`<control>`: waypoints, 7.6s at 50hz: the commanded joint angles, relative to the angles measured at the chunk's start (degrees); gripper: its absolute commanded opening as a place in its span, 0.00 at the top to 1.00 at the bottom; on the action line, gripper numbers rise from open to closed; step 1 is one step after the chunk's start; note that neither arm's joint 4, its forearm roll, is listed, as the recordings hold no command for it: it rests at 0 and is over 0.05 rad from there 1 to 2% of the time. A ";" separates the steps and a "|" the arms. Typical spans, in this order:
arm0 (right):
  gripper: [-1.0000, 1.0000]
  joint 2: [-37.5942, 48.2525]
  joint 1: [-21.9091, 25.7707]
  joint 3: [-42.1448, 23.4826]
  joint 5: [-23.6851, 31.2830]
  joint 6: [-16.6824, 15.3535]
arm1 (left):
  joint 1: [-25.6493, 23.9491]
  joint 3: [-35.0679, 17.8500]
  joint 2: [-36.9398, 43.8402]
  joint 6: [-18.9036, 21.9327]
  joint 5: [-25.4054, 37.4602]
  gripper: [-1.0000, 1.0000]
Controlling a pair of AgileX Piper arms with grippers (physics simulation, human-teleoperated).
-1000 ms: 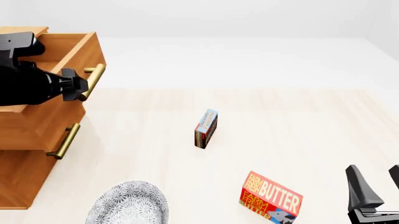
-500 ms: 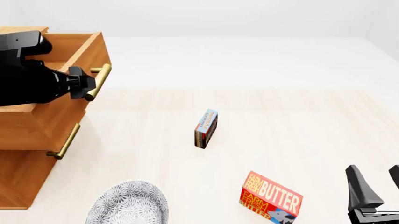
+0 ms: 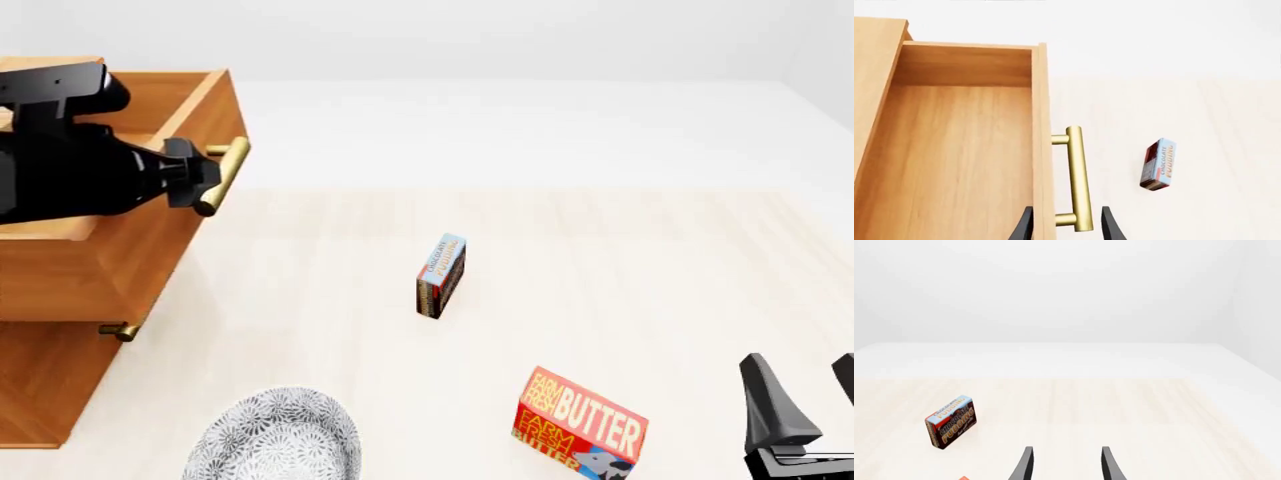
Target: Put the chocolate pudding in the top drawer of the cabinet and close it.
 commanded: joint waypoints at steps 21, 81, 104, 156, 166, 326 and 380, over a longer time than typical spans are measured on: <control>0.00 0.00 -0.01 0.00 0.00 -0.02 | -2.71 0.30 3.48 -0.40 -2.97 0.00; 0.00 0.00 0.00 0.00 0.00 0.01 | -5.63 0.44 4.81 -1.72 -5.87 0.00; 0.00 0.00 0.00 0.00 0.00 -0.01 | -7.78 -0.67 6.73 -2.32 -7.07 0.00; 0.00 0.00 0.00 0.00 0.00 0.00 | -12.04 -0.97 6.60 -3.02 -10.49 0.00; 0.00 0.00 0.00 0.00 0.00 -0.01 | -12.18 -1.02 4.62 -2.20 -10.33 0.00; 0.00 0.00 0.00 0.00 0.00 0.01 | -54.75 35.49 -4.80 10.06 -62.87 0.00; 0.00 0.01 0.00 0.00 0.00 -0.01 | -39.20 27.56 4.02 -5.89 -64.12 0.00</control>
